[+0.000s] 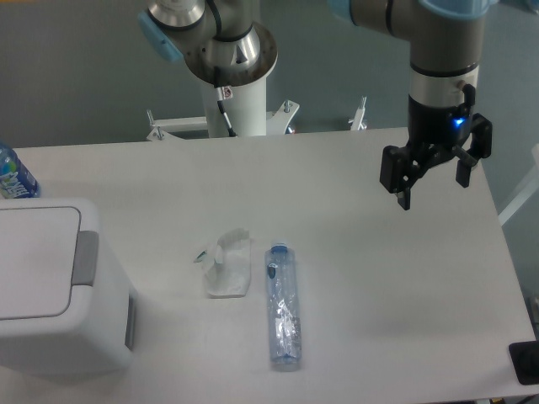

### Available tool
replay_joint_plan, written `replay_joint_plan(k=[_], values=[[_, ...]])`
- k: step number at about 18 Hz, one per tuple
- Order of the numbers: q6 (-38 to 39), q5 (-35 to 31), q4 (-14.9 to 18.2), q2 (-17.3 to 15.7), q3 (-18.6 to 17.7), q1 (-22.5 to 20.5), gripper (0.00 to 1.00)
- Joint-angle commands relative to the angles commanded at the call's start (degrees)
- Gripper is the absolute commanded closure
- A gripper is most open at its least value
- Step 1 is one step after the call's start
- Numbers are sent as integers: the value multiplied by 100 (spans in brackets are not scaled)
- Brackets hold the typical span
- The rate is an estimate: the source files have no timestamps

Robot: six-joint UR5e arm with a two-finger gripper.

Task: Open the trash can
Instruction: 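Move the open gripper across the table toward the white trash can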

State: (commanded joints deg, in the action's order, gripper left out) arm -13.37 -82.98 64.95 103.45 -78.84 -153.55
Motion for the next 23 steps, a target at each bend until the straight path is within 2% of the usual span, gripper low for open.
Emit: replay_joint_plan(k=[2, 4, 8, 13, 17, 23], values=[[430, 158, -149, 17, 35, 96, 0], [765, 168, -272, 96, 9, 368, 0], [933, 115, -264, 202, -35, 869, 0], [1143, 115, -246, 185, -52, 1581, 0], [1530, 168, -273, 106, -17, 2091, 0], [1592, 185, -255, -44, -158, 2645, 0]])
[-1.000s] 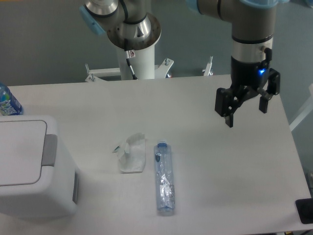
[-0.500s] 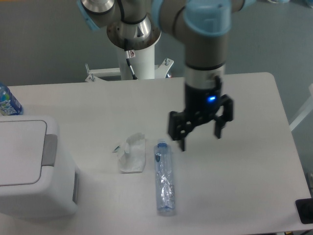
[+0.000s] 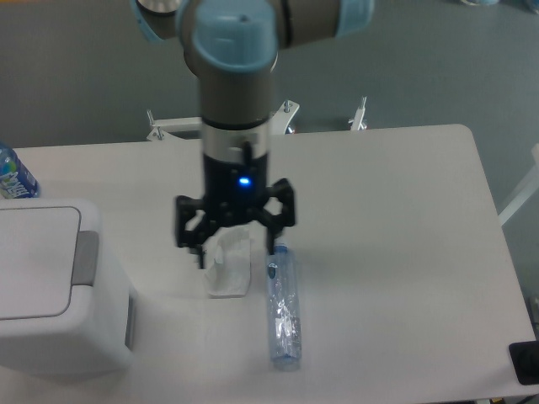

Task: Open the trash can
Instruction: 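Move the open gripper across the table toward the white trash can, then lower the gripper onto the trash can lid near its grey button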

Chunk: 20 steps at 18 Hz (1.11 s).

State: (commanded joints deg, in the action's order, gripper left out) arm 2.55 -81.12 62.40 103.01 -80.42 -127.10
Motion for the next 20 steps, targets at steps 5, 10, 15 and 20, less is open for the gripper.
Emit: replay_joint_plan(k=[5, 10, 15, 20], values=[[27, 9, 0, -9, -9, 290, 0], [27, 18, 9, 17, -26, 387, 0], [27, 35, 9, 9, -9, 554, 0], [27, 27, 0, 17, -17, 563, 0]])
